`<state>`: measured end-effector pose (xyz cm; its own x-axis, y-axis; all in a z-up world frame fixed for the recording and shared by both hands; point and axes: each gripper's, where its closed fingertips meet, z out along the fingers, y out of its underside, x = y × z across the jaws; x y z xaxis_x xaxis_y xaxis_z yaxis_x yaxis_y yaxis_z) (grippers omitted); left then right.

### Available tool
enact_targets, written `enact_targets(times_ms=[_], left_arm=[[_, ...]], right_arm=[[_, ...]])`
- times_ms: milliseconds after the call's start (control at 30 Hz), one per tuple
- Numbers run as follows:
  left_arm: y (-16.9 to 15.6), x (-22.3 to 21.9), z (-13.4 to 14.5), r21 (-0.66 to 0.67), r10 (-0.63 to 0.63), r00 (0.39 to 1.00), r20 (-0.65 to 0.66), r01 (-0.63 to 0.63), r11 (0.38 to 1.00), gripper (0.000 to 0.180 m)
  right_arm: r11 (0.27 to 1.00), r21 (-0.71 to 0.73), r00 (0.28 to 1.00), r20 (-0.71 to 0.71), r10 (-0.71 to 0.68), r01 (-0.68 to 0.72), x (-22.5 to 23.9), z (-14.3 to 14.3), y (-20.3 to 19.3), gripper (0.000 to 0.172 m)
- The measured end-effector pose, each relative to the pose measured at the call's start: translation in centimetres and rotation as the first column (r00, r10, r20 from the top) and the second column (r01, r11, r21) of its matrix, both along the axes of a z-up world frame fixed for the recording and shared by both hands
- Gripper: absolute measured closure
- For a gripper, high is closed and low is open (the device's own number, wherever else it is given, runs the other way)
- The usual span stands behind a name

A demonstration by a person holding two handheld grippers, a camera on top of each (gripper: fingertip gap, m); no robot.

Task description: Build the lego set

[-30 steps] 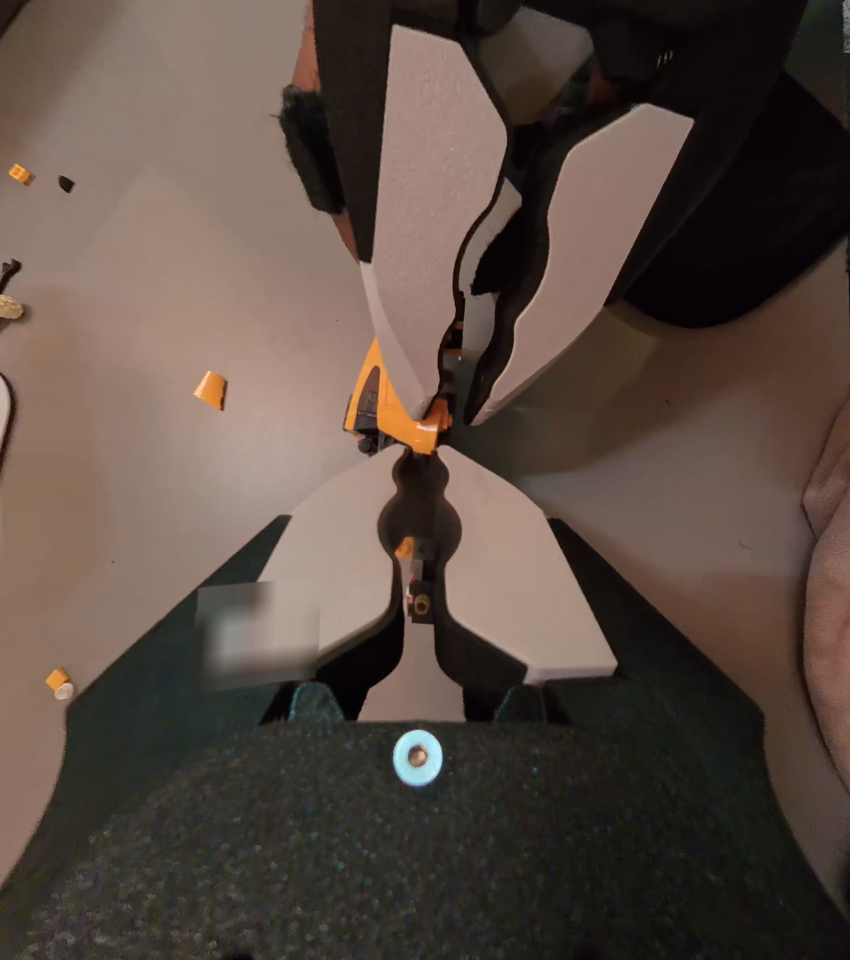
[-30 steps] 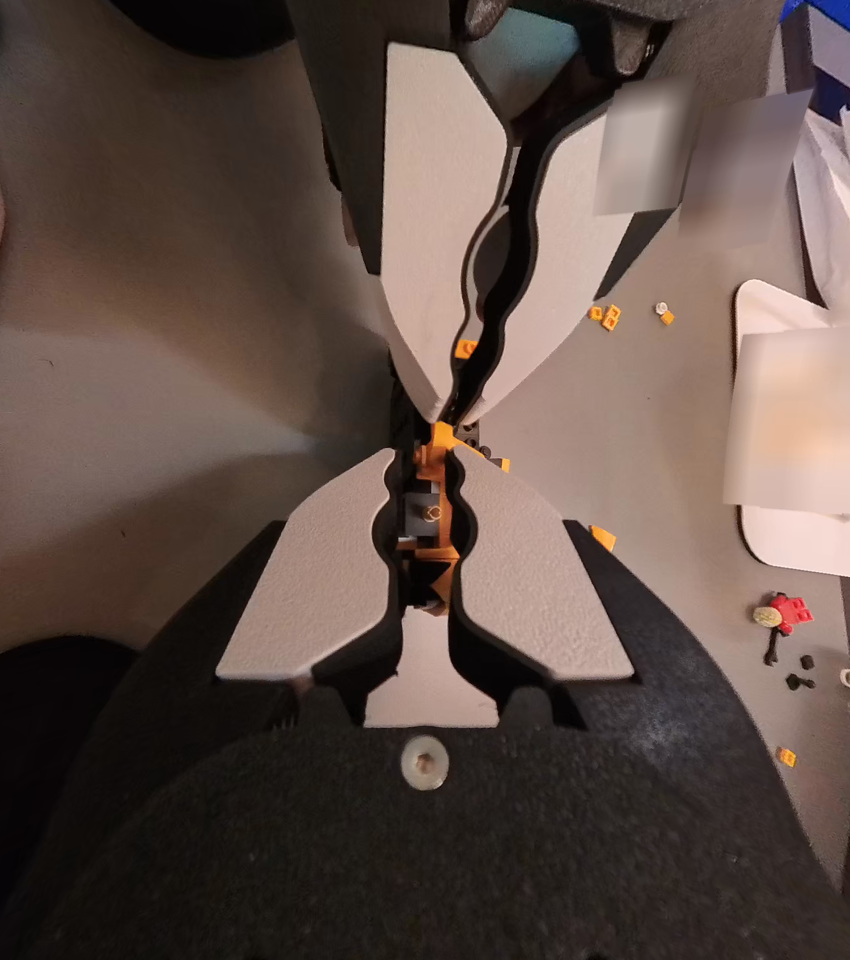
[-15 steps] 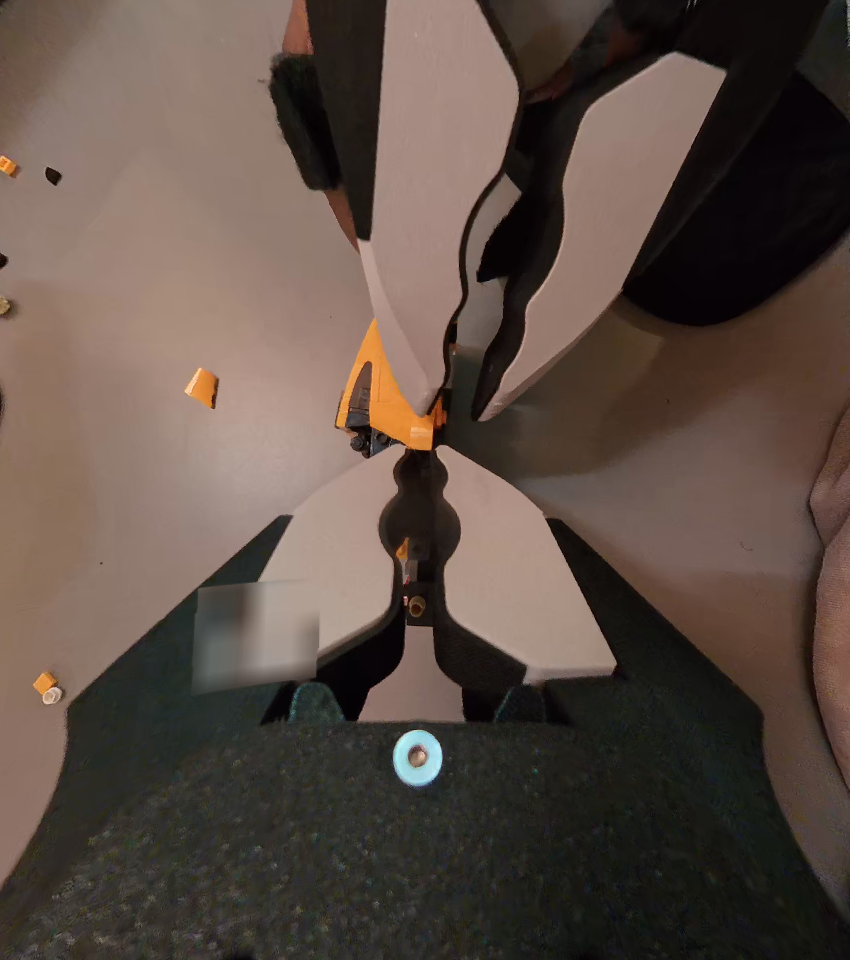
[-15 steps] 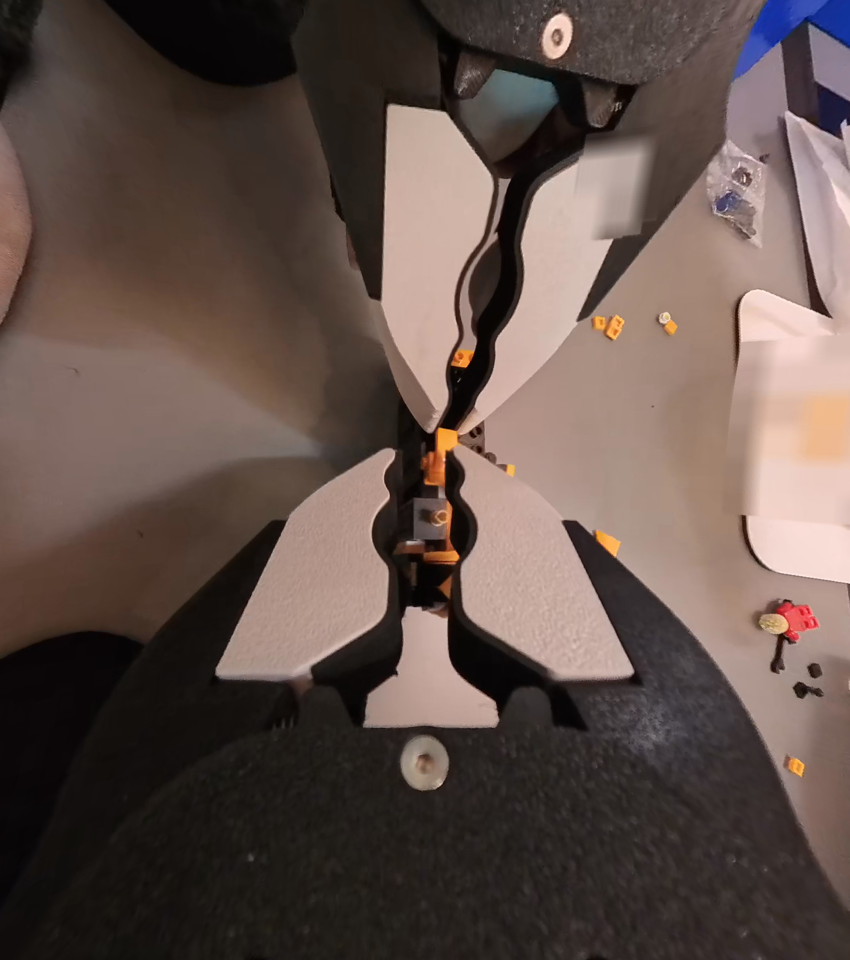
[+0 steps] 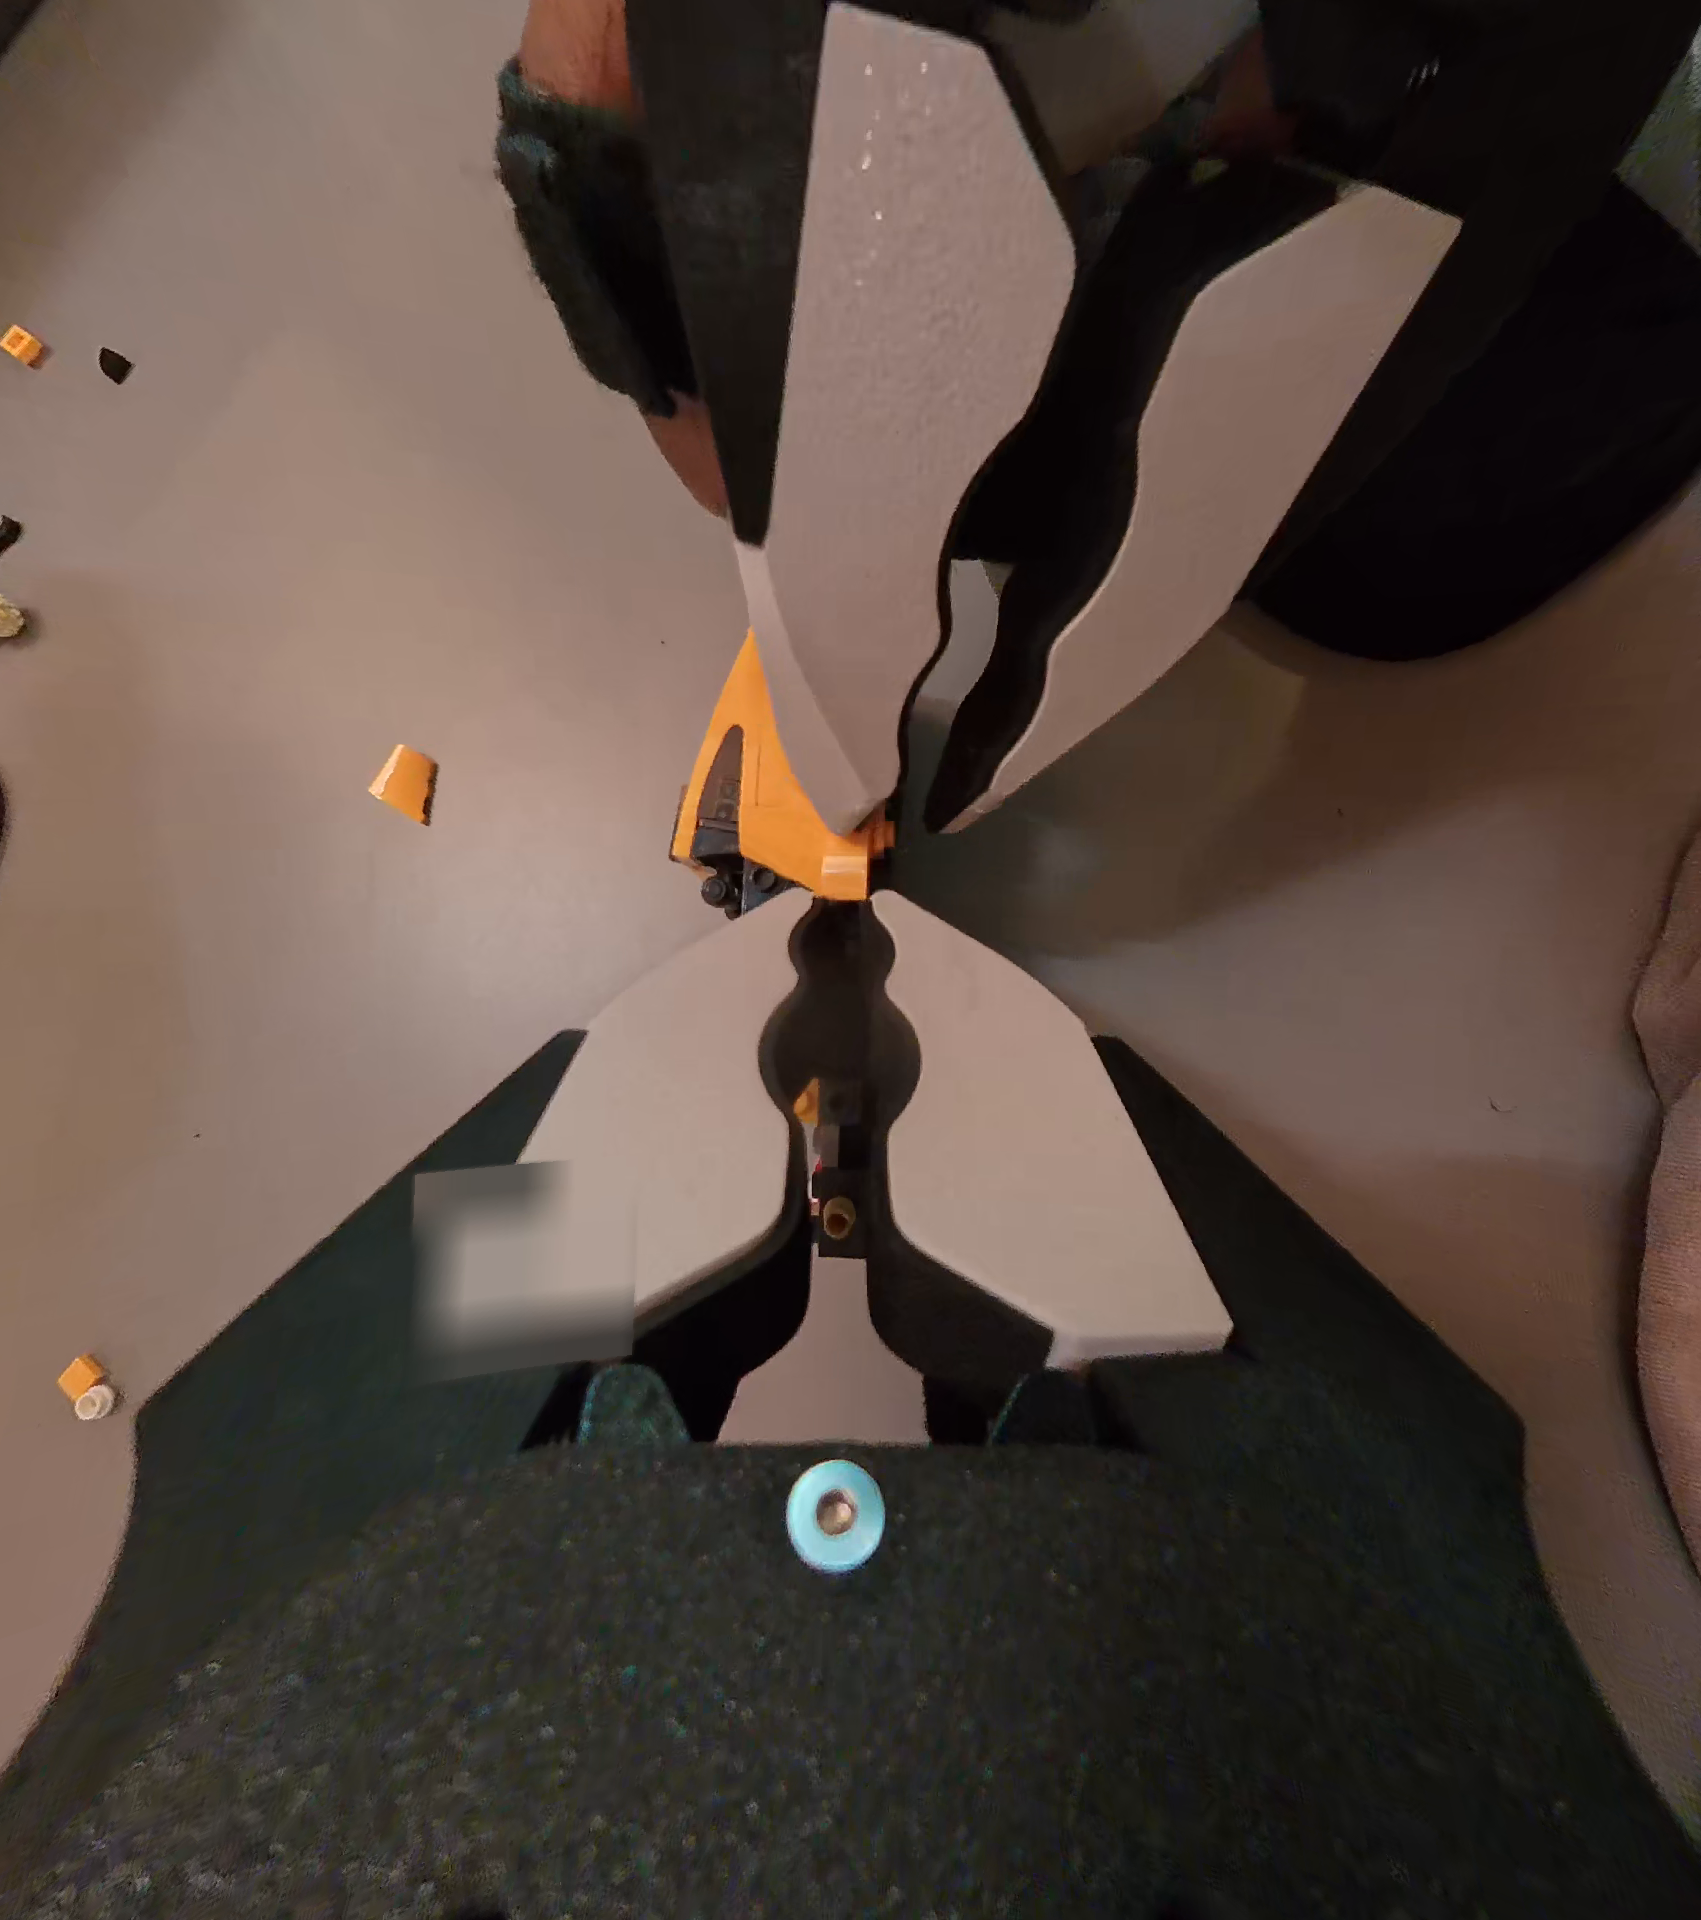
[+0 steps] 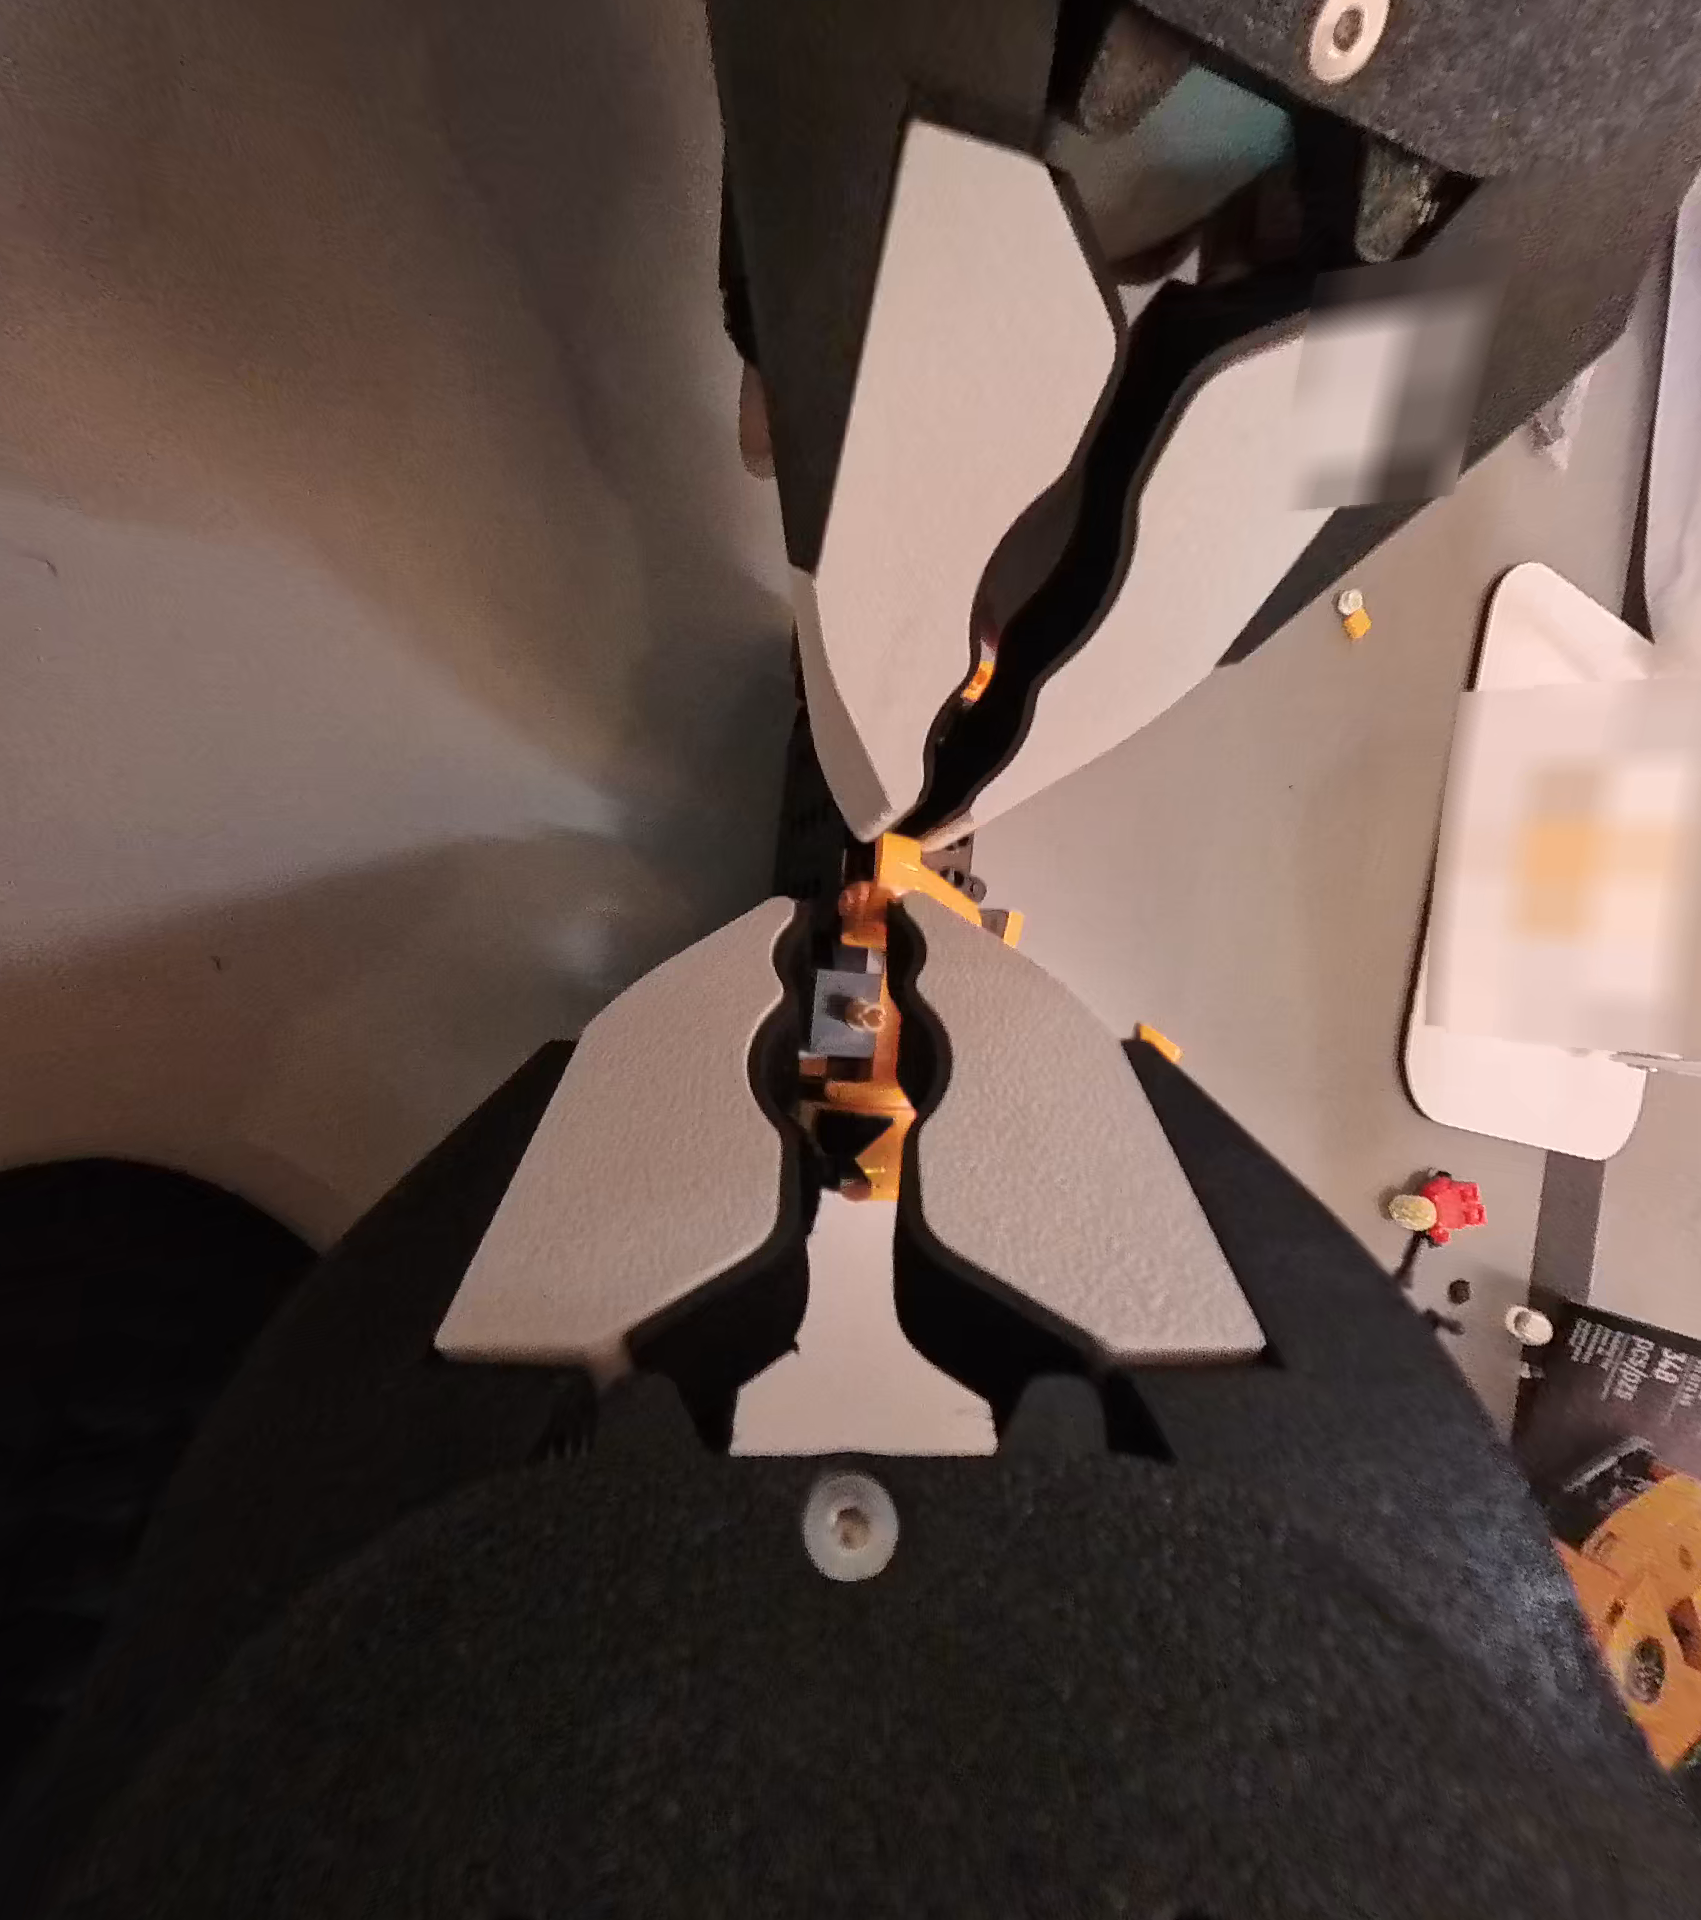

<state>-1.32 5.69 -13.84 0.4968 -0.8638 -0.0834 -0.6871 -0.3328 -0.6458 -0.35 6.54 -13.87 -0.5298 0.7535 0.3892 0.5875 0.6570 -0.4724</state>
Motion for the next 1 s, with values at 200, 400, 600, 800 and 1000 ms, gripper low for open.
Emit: enact_targets(times_ms=[200,400,600,800,1000], left_arm=[[0.08,0.12,-0.05,0.002,-0.004,1.000,0.008,0.004,1.000,0.176],[0.20,0.20,-0.12,0.007,-0.003,1.000,0.012,0.003,1.000,0.176],[0.34,0.30,-0.15,0.011,-0.003,1.000,0.022,0.003,1.000,0.176],[0.49,0.36,-0.25,0.028,-0.011,1.000,0.014,0.010,1.000,0.176],[0.52,0.31,-0.11,0.022,-0.013,0.999,0.043,0.012,1.000,0.172]], right_arm=[[1.000,0.015,1.000,0.005,0.002,-0.002,0.04,-0.03,-0.18,0.158],[0.997,0.076,0.999,0.028,-0.016,0.014,0.09,-0.08,0.00,0.160],[0.986,0.169,0.999,0.050,-0.004,-0.005,0.27,-0.20,0.29,0.161],[0.955,0.291,0.995,0.089,0.038,-0.062,0.33,-0.19,0.43,0.162],[0.931,0.353,0.991,0.120,0.058,-0.097,0.46,-0.21,0.54,0.161]])
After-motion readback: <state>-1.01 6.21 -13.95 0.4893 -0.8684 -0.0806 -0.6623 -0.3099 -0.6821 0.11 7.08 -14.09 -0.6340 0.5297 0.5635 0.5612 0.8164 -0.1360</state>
